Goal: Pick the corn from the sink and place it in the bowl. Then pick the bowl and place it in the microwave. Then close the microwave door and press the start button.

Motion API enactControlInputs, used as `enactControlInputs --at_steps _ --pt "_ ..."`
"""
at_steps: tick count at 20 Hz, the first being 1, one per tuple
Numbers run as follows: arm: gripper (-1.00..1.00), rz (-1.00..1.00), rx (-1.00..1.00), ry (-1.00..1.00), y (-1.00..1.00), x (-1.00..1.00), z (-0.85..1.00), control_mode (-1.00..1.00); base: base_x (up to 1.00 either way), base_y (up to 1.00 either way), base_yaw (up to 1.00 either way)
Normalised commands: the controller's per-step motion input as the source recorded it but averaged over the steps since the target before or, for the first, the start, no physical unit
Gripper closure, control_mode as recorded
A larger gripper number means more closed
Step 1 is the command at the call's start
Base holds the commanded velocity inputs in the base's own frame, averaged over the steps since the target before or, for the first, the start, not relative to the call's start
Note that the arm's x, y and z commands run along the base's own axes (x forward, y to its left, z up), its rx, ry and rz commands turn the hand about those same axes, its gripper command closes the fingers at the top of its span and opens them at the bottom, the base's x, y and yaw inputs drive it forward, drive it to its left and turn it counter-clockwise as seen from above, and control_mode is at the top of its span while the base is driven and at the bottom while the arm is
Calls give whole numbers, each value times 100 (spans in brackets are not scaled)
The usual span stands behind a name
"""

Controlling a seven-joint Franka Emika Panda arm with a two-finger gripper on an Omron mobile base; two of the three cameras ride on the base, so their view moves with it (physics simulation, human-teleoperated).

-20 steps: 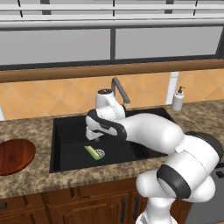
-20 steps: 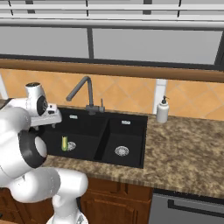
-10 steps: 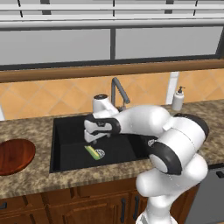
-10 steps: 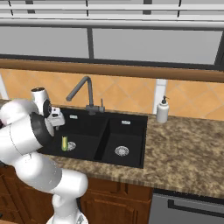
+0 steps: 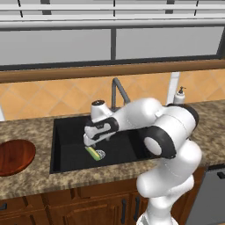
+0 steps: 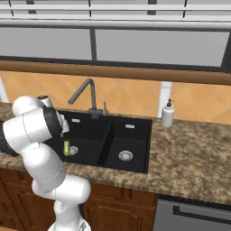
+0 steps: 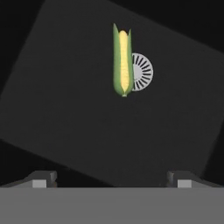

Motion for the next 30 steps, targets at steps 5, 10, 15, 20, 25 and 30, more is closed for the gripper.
enactControlInputs --at_steps 5,10,15,20,25,30 --pt "-100 0 0 0 0 12 -38 -100 0 0 0" --pt "-100 0 0 0 0 16 -33 -100 0 0 0" --pt "-100 0 0 0 0 34 -34 -100 0 0 0" --pt "-100 -1 0 0 8 44 -30 -100 0 0 0" --pt "-100 -4 -2 0 19 44 -27 -100 0 0 0" --pt "-100 -2 -1 0 8 35 -37 -100 0 0 0"
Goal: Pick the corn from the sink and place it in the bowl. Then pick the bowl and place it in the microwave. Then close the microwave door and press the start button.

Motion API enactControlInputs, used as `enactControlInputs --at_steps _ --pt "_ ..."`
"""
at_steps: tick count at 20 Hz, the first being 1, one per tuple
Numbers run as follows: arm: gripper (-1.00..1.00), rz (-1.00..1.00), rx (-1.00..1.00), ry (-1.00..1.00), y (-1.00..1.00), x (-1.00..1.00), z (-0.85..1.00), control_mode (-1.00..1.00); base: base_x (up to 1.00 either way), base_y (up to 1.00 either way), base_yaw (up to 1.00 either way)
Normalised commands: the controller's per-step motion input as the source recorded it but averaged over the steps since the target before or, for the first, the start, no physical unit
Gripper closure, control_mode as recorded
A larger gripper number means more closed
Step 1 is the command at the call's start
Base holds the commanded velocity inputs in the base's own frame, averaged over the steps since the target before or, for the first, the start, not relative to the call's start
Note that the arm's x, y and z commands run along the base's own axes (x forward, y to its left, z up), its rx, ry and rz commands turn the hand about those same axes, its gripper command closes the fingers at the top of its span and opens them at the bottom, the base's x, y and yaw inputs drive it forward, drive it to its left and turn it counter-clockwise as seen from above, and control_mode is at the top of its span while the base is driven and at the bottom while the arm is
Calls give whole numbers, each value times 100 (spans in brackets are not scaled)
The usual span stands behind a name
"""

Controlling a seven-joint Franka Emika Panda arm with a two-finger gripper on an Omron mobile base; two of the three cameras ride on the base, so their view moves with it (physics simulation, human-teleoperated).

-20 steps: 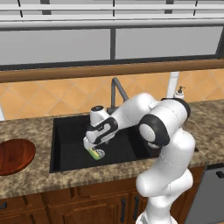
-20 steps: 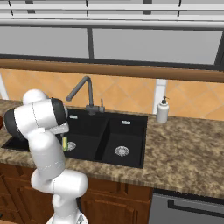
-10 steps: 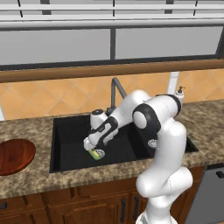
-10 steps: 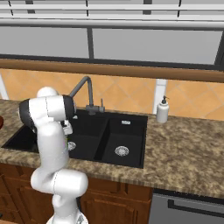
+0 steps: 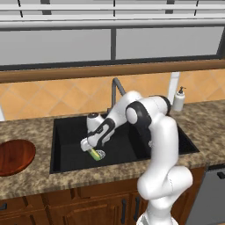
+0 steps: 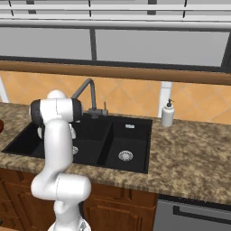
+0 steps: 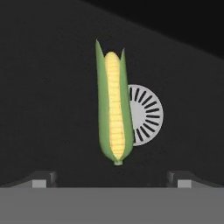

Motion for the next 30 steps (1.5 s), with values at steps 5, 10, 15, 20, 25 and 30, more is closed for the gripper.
enactControlInputs --at_steps 5,10,15,20,25,30 --pt "-100 0 0 0 0 27 -45 -100 0 0 0" --pt "-100 0 0 0 0 20 -41 -100 0 0 0" --pt "-100 0 0 0 0 13 -40 -100 0 0 0" --pt "-100 0 0 0 0 8 -39 -100 0 0 0" --pt "-100 0 0 0 0 15 -33 -100 0 0 0" --pt "100 1 0 0 2 23 -35 -100 0 0 0"
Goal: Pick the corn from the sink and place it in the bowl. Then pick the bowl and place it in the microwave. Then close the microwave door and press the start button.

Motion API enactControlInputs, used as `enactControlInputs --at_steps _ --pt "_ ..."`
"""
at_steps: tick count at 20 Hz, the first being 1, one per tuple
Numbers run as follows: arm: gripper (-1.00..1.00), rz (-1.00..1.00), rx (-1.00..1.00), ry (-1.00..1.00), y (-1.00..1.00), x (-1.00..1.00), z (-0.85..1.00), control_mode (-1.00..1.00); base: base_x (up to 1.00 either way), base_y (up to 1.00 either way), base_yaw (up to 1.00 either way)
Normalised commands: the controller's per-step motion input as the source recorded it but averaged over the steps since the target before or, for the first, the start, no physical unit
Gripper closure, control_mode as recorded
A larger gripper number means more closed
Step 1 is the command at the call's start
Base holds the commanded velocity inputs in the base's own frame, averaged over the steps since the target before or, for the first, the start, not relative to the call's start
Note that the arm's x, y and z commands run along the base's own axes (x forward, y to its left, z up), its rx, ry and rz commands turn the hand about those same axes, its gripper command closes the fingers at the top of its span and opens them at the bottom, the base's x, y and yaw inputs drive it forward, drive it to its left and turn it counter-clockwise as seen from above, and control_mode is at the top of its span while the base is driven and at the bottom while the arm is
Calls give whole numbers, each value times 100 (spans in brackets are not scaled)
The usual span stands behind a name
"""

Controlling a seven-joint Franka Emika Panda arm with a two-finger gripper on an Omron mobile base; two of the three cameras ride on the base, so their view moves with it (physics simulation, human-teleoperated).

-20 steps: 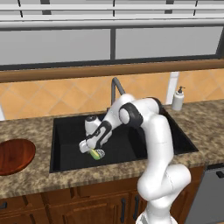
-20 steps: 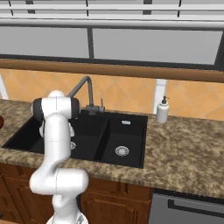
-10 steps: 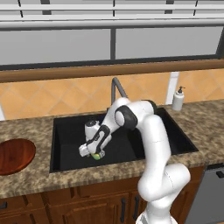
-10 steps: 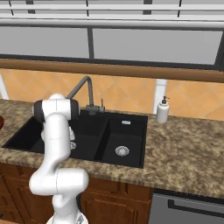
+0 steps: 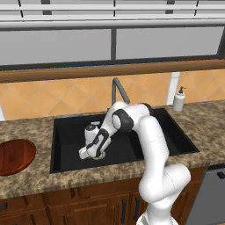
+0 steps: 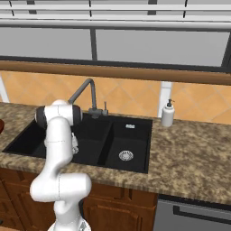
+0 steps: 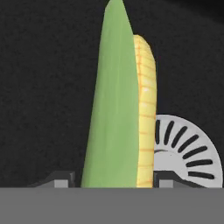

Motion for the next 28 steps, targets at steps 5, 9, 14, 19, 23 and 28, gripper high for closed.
enactControlInputs --at_steps 5,9,14,19,23,28 --pt "100 1 0 0 18 -11 3 -100 0 0 0" --pt "100 0 0 -10 29 -29 100 -100 0 0 0" --pt "100 0 10 -6 22 -27 100 -100 0 0 0" --pt "100 0 20 -4 27 -20 100 -100 0 0 0" --pt "100 0 14 -6 16 -5 100 -100 0 0 0" --pt "100 0 0 -3 27 -26 100 -100 0 0 0"
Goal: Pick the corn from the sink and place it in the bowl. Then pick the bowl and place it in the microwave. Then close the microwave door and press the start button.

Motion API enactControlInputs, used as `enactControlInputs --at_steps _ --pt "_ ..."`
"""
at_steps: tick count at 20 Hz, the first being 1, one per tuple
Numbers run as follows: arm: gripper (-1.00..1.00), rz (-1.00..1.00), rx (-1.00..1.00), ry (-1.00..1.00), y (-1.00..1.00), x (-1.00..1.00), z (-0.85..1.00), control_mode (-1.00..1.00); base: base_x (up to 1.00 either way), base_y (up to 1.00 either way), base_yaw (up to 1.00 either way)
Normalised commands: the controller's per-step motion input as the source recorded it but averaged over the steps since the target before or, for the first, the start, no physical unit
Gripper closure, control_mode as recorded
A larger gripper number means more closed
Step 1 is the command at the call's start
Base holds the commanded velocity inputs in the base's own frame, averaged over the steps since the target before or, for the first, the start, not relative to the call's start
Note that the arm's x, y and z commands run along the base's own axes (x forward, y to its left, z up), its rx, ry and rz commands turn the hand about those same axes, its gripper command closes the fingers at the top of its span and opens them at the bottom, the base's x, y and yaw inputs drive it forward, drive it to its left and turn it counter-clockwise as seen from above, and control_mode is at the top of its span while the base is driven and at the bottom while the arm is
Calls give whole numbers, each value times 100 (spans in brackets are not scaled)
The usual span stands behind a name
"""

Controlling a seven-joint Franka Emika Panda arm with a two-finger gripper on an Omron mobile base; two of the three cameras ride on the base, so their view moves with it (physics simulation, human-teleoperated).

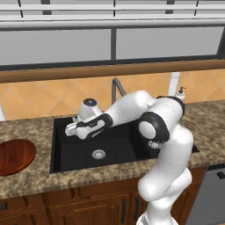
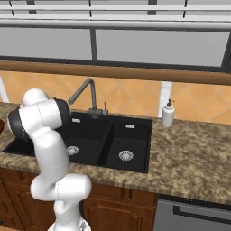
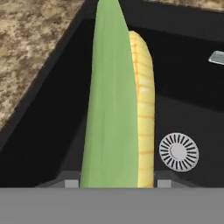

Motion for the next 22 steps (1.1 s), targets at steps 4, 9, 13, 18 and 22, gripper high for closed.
enactControlInputs --at_steps 4,9,13,18,22 --pt "100 0 -1 6 20 -54 100 -100 0 0 0" --pt "100 0 -1 11 49 -65 79 -100 0 0 0" --pt "100 2 0 7 62 -66 34 -100 0 0 0" --pt "100 0 0 -10 82 -35 0 -100 0 0 0" --pt "100 0 1 8 73 -2 19 -100 0 0 0"
